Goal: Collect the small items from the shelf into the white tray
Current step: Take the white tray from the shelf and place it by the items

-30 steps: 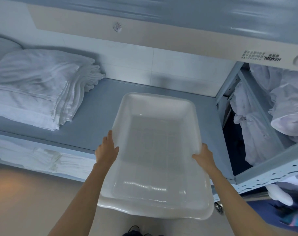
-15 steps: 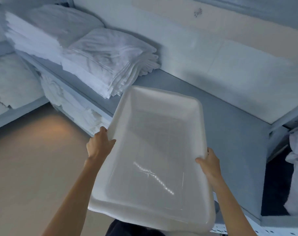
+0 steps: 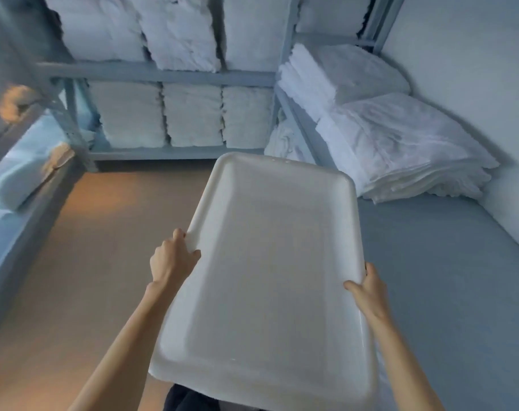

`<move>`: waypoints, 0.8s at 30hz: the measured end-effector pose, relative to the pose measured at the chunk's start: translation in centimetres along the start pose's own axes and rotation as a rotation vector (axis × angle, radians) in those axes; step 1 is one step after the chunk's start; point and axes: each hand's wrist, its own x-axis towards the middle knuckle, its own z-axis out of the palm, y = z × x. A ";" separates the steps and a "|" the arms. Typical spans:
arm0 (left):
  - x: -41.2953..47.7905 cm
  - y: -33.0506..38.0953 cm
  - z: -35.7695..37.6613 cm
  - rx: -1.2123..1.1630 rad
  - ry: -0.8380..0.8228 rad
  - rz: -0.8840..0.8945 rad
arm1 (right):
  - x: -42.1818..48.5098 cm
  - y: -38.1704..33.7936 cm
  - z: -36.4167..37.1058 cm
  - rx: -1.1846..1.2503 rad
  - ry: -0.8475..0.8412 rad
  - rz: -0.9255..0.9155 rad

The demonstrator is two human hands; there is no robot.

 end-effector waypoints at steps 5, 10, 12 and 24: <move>1.2 -8.8 -4.8 -0.029 0.121 -0.213 | 1.3 -8.9 7.3 -0.019 -0.201 -0.132; 2.6 -18.3 -9.5 -0.036 0.217 -0.384 | 0.5 -18.5 16.4 -0.061 -0.378 -0.271; 3.4 -22.1 -11.7 -0.027 0.251 -0.442 | -0.7 -22.6 20.2 -0.061 -0.421 -0.321; 2.8 -41.2 -20.7 -0.033 0.404 -0.795 | -8.3 -40.3 40.7 -0.139 -0.703 -0.582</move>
